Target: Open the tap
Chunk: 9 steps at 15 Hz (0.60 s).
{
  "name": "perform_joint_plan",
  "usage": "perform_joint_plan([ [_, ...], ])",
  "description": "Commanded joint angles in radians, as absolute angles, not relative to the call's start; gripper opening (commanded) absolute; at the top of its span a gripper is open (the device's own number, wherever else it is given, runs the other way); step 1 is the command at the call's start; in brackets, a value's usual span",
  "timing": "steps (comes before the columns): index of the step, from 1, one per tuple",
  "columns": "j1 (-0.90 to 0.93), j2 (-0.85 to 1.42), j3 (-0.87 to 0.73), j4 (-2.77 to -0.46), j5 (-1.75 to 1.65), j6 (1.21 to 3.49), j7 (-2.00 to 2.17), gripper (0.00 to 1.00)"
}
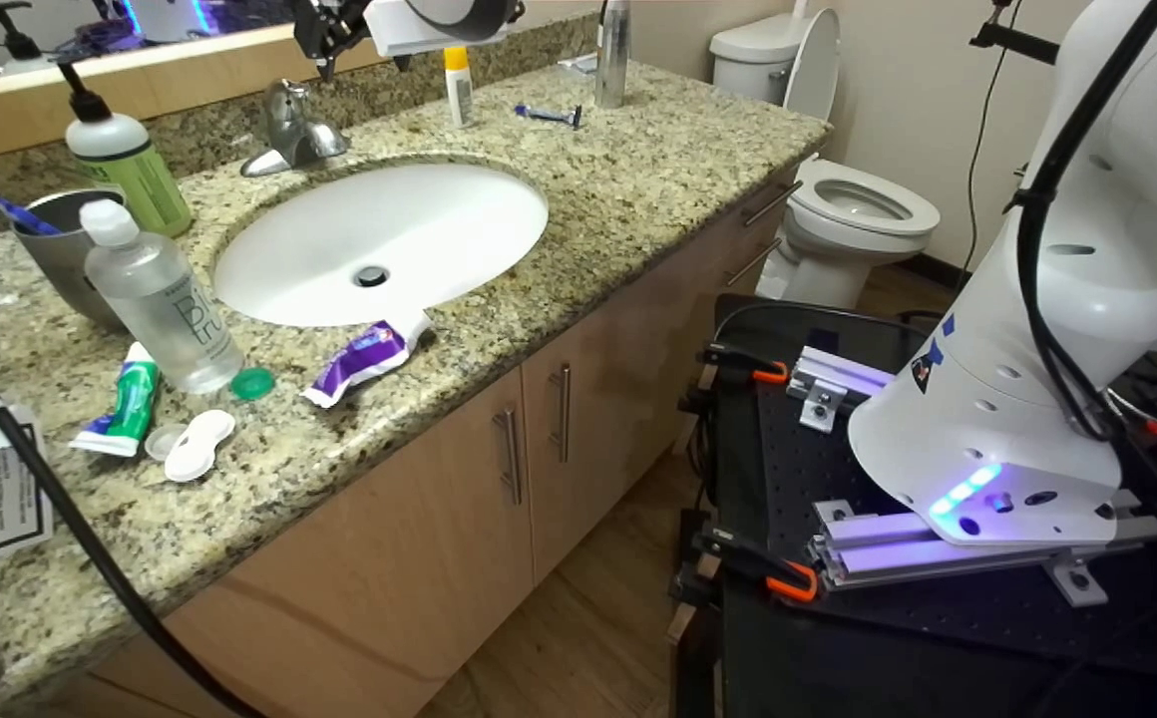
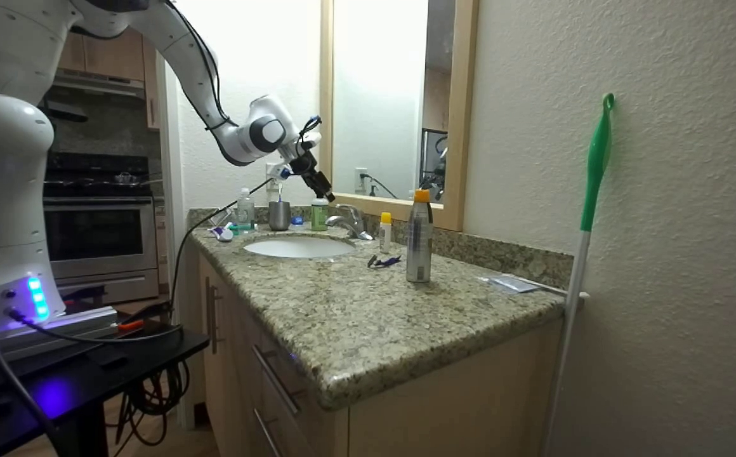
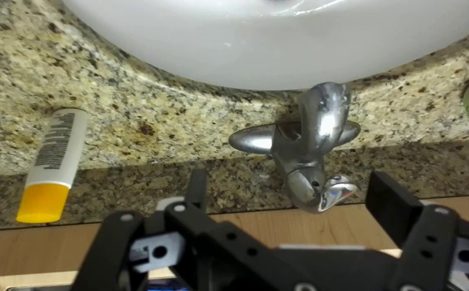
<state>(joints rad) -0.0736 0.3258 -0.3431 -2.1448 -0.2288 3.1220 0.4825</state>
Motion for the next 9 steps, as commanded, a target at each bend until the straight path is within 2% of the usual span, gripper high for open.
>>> perform_joint_plan([
  [1,-0.075,0.437,-0.316,-2.085,-0.203,3.248,0.509,1.00],
  [4,-0.064,0.509,-0.317,-2.031,-0.178,3.378,0.554,1.00],
  [5,-0.068,0.458,-0.313,-2.083,-0.202,3.323,0.533,1.00],
  [9,-0.037,0.551,-0.371,-2.001,-0.172,3.377,0.541,1.00],
])
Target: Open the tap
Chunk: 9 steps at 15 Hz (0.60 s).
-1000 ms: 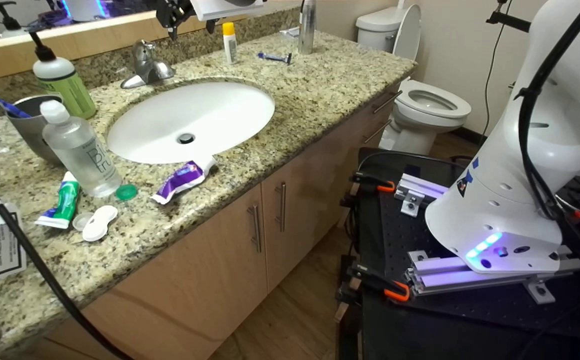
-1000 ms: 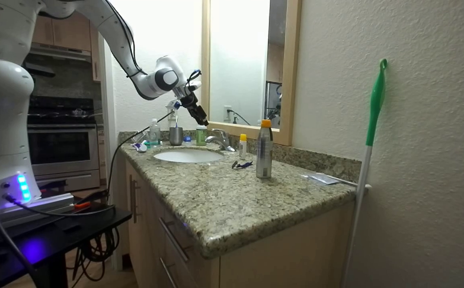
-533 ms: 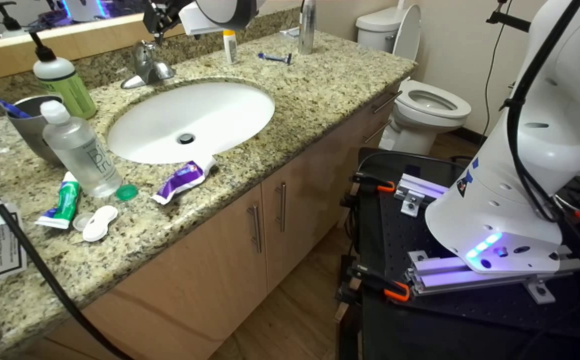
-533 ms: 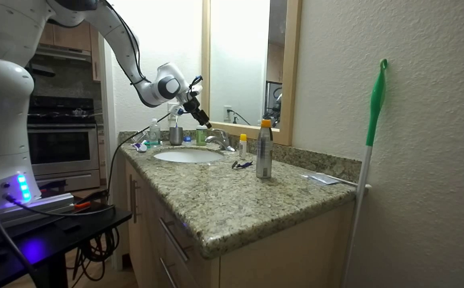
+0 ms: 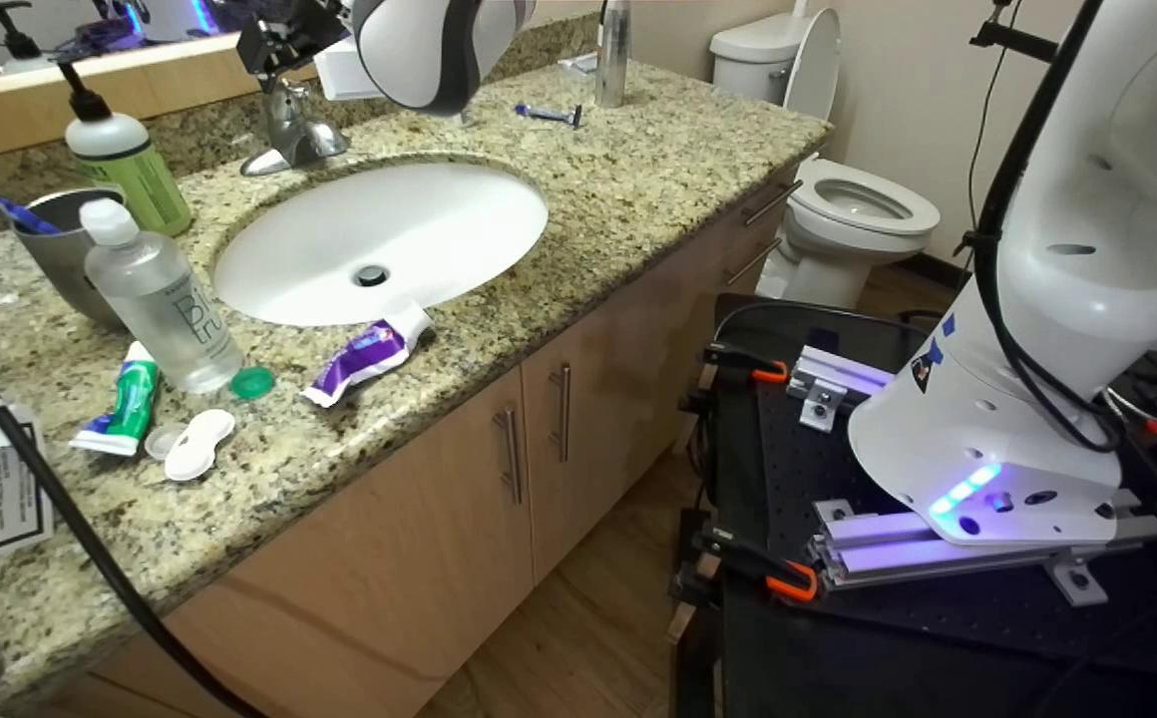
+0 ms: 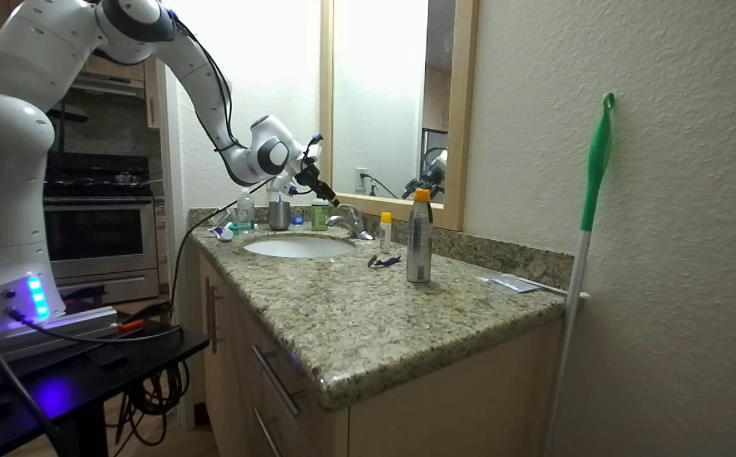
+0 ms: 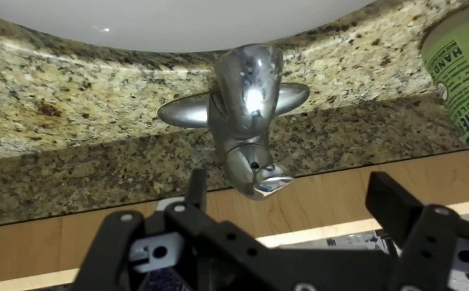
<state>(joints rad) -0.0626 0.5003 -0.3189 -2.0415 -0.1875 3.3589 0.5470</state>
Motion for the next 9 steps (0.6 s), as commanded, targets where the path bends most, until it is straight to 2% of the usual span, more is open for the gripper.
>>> perform_joint_plan([
  [1,-0.054,0.595,-0.365,-1.962,-0.169,3.400,0.549,1.00],
  [2,-0.056,0.620,-0.370,-1.940,-0.157,3.395,0.562,1.00],
  [3,-0.057,0.539,-0.353,-2.009,-0.180,3.363,0.548,1.00],
  [7,-0.058,0.607,-0.364,-1.955,-0.168,3.377,0.557,1.00],
  [8,-0.062,0.610,-0.359,-1.951,-0.170,3.372,0.558,0.75],
  [9,-0.064,0.611,-0.358,-1.949,-0.171,3.374,0.558,0.74],
])
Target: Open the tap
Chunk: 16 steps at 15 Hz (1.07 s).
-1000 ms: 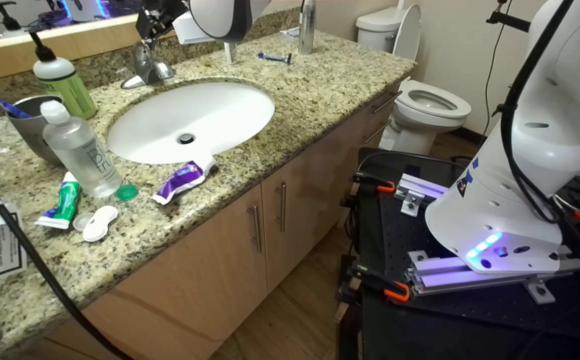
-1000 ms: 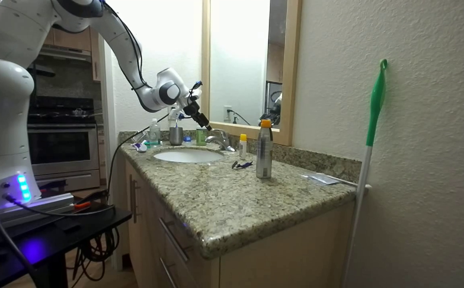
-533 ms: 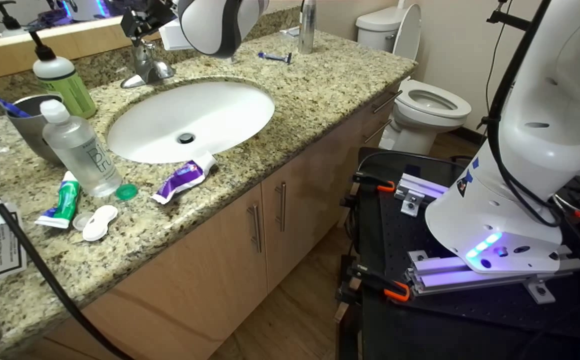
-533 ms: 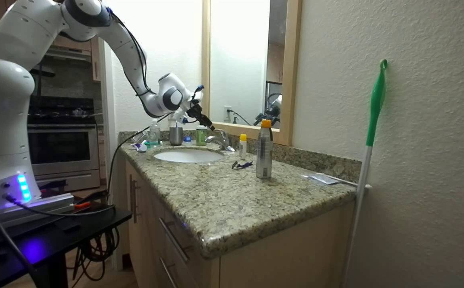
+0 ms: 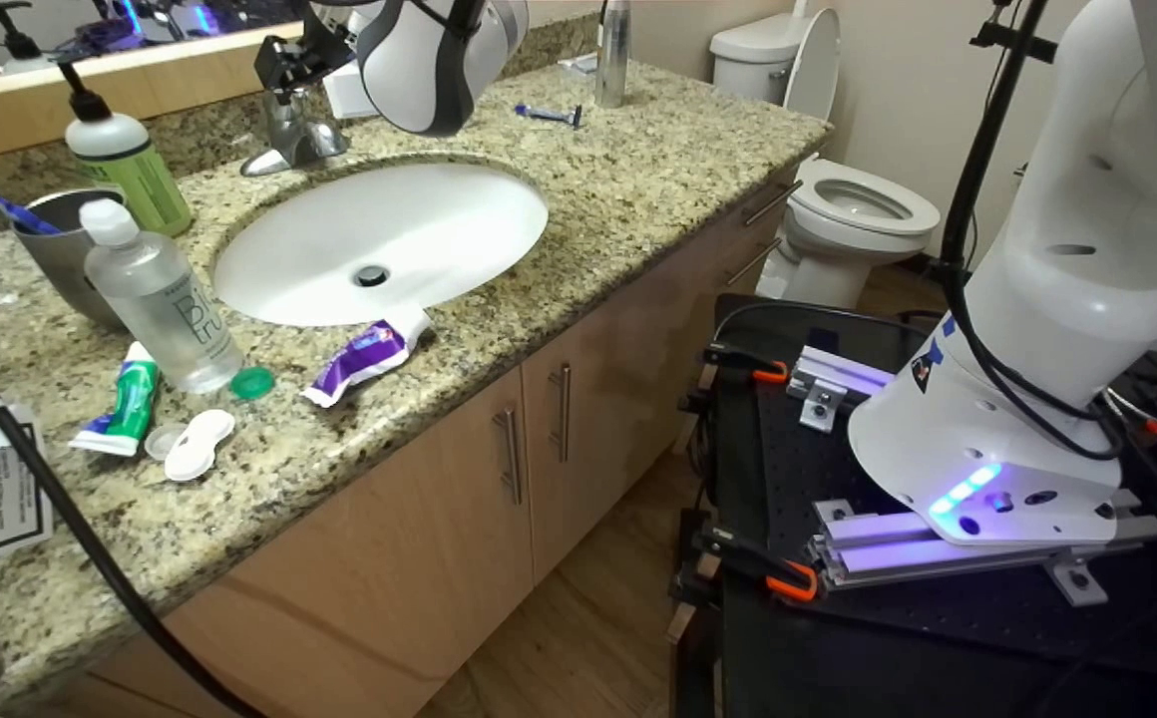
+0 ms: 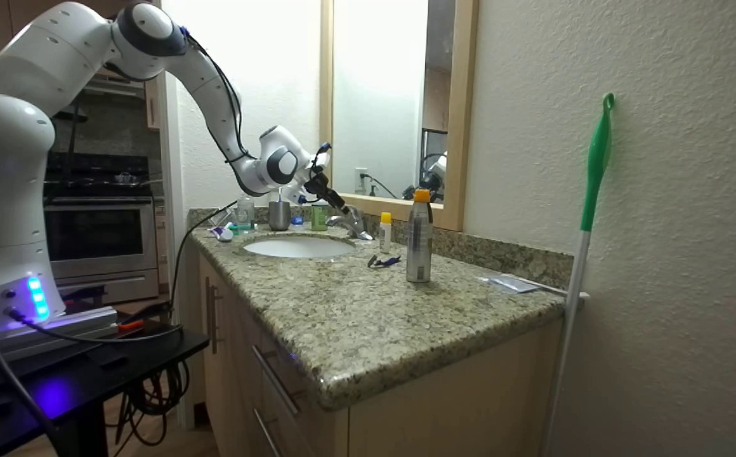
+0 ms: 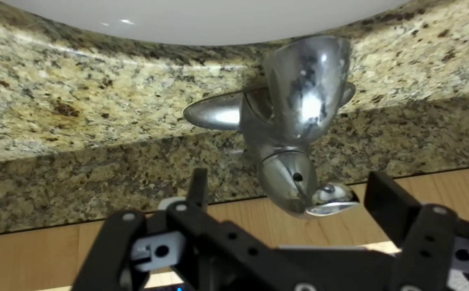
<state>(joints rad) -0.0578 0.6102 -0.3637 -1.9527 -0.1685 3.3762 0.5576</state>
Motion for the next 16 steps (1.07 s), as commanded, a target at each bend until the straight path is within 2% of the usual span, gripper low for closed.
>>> perform_joint_plan([
  [1,-0.067,0.610,-0.356,-1.951,-0.173,3.376,0.556,0.66],
  [4,-0.075,0.607,-0.344,-1.948,-0.180,3.381,0.554,0.46],
  [5,-0.103,0.602,-0.286,-1.948,-0.044,3.381,0.410,0.38],
  [10,-0.149,0.589,-0.195,-1.932,0.076,3.399,0.282,0.04],
  [11,-0.158,0.583,-0.181,-1.928,0.091,3.401,0.273,0.08],
  [16,-0.300,0.504,-0.010,-1.910,0.065,3.404,0.385,0.07],
])
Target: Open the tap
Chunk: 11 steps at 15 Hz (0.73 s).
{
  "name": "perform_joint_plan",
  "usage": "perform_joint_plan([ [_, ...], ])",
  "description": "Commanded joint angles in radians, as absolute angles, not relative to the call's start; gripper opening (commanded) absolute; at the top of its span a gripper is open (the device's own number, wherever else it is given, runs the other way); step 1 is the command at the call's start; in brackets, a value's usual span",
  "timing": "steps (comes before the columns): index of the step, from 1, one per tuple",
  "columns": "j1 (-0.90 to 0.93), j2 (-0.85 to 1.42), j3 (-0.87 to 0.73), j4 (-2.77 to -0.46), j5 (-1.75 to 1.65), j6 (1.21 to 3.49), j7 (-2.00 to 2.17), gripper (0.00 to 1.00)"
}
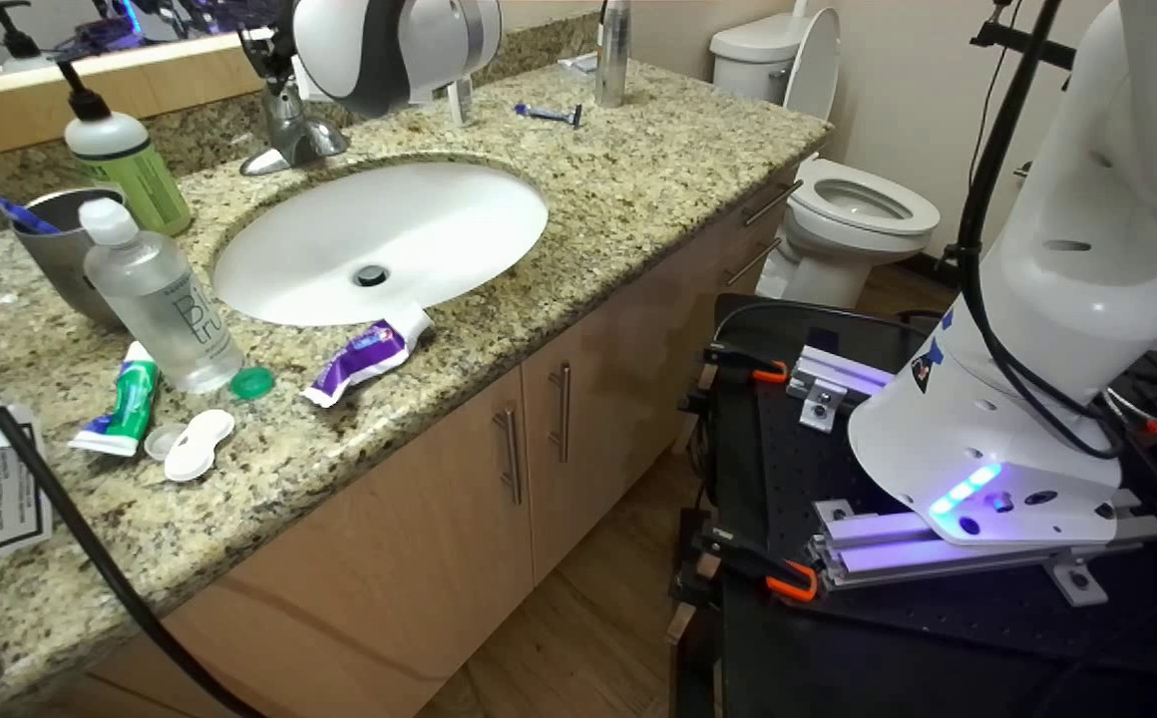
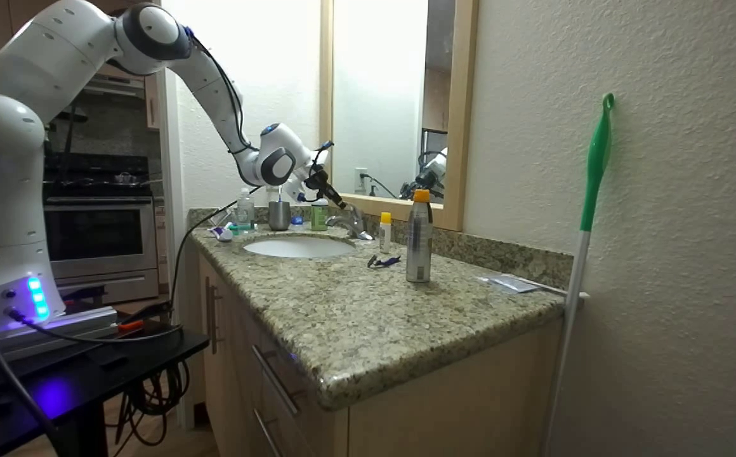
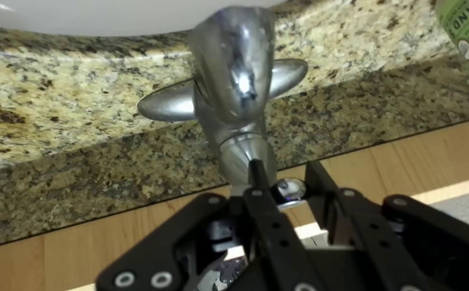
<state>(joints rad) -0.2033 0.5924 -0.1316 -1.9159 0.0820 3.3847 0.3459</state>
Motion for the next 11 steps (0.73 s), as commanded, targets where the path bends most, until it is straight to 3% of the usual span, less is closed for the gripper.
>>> perform_joint_plan([
  [1,-0.335,0.481,0.030,-1.903,0.065,3.388,0.404,0.07],
  [3,-0.409,0.451,0.112,-1.878,0.063,3.387,0.435,0.09],
  [5,-0.486,0.396,0.212,-1.837,0.066,3.377,0.482,0.03],
  [7,-0.554,0.320,0.305,-1.835,0.081,3.259,0.542,0.28],
  [9,-0.675,0.227,0.456,-1.877,0.096,3.080,0.516,0.35],
  [10,-0.566,0.309,0.332,-1.818,0.080,3.190,0.524,0.42],
  [11,-0.590,0.284,0.363,-1.819,0.081,3.158,0.524,0.23],
])
